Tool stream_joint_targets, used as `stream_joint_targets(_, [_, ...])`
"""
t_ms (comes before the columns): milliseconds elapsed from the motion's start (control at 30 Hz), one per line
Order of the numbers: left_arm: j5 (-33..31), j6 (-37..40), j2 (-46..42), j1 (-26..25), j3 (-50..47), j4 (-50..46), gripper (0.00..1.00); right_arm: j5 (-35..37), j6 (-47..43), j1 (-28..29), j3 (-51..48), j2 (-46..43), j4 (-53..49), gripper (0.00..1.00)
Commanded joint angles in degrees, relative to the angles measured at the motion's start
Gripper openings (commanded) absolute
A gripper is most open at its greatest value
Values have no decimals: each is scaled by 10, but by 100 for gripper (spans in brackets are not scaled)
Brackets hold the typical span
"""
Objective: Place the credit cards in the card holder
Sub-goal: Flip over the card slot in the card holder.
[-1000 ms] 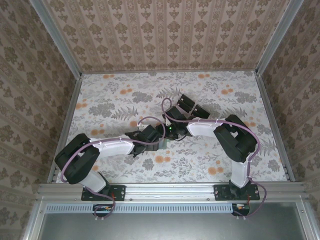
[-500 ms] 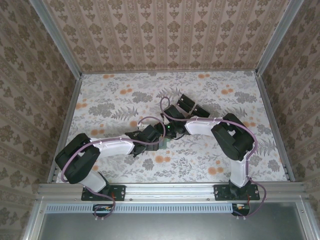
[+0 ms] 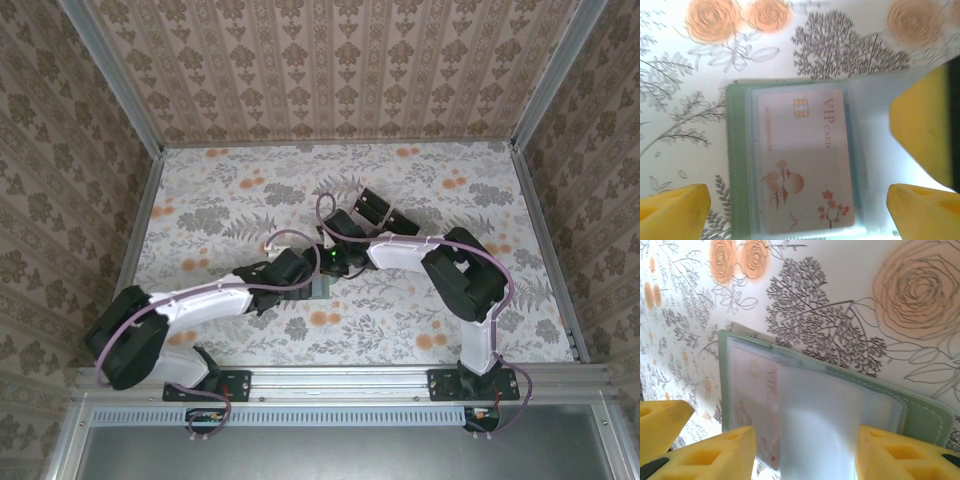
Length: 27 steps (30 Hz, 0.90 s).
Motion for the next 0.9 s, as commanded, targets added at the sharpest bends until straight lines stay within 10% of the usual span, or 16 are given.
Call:
stream_joint_targets(0, [-14,-4,-52,21,-10,-1,100,-3,-6,17,16,-8,-47,54])
stream_joint_targets(867, [32,2,-241,119,-100,-26,100,18,14,87,190,118,-120,54])
